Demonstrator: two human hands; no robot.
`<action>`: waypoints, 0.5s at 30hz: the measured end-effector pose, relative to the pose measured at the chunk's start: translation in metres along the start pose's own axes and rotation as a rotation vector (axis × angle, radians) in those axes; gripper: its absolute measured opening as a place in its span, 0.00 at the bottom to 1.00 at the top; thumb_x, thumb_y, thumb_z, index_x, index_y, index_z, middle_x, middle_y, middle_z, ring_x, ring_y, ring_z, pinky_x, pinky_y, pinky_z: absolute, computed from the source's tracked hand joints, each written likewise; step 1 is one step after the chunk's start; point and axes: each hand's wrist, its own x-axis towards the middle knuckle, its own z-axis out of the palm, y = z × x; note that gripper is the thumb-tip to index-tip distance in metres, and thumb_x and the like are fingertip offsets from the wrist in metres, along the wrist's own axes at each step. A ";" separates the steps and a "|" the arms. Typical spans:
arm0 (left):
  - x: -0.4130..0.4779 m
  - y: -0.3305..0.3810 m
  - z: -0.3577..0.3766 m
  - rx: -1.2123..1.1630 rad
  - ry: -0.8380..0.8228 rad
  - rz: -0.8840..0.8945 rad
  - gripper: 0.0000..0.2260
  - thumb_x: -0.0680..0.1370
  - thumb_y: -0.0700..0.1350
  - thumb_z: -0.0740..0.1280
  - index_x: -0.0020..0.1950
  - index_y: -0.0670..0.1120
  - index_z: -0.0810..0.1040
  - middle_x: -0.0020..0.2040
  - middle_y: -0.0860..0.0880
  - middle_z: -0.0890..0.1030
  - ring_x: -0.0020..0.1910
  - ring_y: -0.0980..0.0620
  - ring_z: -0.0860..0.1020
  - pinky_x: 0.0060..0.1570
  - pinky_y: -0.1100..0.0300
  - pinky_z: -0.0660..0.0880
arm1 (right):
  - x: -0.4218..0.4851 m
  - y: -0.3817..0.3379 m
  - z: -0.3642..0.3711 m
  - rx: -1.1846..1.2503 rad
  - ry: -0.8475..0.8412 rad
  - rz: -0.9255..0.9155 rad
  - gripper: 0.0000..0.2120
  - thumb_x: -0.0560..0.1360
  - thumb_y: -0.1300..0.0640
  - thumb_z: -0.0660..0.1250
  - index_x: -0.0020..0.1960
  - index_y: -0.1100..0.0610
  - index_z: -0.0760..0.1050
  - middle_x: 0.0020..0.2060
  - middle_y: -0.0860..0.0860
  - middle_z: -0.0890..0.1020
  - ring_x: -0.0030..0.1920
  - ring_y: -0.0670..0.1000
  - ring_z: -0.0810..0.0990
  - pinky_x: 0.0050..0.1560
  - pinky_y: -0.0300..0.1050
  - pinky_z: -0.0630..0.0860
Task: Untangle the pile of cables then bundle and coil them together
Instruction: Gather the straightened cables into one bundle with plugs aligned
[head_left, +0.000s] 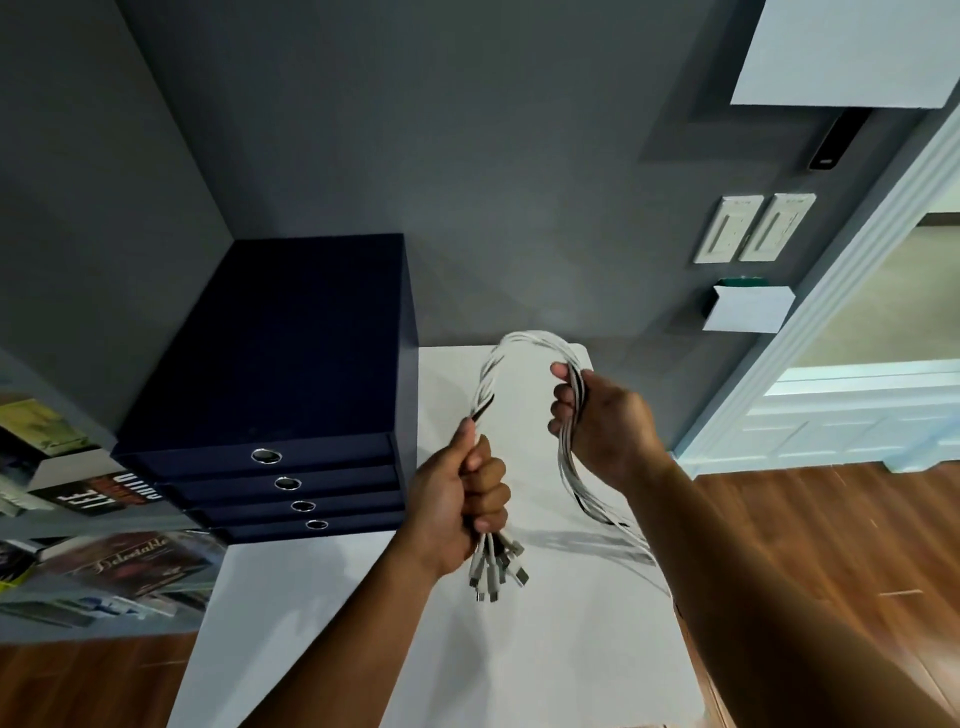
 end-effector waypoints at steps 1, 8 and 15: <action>0.001 0.006 0.001 -0.051 -0.010 0.007 0.20 0.82 0.58 0.57 0.32 0.50 0.63 0.26 0.54 0.55 0.23 0.57 0.51 0.20 0.66 0.54 | -0.002 -0.003 -0.002 0.027 -0.082 0.000 0.13 0.81 0.53 0.54 0.52 0.57 0.76 0.34 0.50 0.70 0.32 0.48 0.67 0.39 0.45 0.64; 0.000 0.051 -0.001 -0.179 -0.104 0.091 0.20 0.81 0.57 0.56 0.31 0.51 0.63 0.25 0.55 0.56 0.24 0.57 0.49 0.17 0.66 0.55 | -0.017 0.018 -0.021 -0.347 -0.255 0.083 0.07 0.77 0.60 0.67 0.52 0.62 0.76 0.40 0.56 0.77 0.37 0.57 0.78 0.45 0.54 0.79; -0.010 0.058 0.002 0.001 -0.108 0.044 0.21 0.82 0.57 0.55 0.30 0.51 0.63 0.27 0.54 0.52 0.23 0.56 0.49 0.18 0.67 0.55 | -0.017 0.053 -0.021 -1.064 -0.117 0.058 0.09 0.81 0.56 0.63 0.47 0.63 0.71 0.39 0.59 0.84 0.31 0.65 0.83 0.32 0.51 0.76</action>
